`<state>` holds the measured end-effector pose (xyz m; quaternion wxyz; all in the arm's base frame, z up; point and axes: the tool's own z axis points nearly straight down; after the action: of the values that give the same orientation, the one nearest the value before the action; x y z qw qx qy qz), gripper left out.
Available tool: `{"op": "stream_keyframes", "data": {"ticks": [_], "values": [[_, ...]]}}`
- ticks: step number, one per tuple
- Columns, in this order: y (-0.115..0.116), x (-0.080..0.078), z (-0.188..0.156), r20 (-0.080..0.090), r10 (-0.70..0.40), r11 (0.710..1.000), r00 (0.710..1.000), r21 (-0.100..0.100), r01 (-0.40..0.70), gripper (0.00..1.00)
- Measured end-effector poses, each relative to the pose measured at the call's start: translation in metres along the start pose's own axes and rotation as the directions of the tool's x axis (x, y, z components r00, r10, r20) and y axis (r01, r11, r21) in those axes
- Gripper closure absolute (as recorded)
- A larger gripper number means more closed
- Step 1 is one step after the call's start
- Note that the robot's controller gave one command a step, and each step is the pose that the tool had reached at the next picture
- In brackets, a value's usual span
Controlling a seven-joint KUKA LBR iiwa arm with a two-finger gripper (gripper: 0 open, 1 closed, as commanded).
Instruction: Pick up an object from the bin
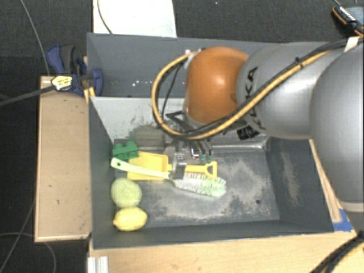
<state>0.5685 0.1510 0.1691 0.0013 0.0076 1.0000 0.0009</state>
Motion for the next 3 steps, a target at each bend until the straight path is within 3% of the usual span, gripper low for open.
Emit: {"op": "stream_keyframes", "data": {"ticks": [1,2,3], "values": [[0.000,0.000,0.000,0.000,0.000,1.000,1.000,0.000,0.000,0.00],[-0.011,-0.002,0.018,0.010,-0.013,1.000,1.000,-0.005,0.013,0.00],[-0.045,0.027,0.084,0.010,-0.106,0.994,0.994,-0.003,0.106,0.00]]}}
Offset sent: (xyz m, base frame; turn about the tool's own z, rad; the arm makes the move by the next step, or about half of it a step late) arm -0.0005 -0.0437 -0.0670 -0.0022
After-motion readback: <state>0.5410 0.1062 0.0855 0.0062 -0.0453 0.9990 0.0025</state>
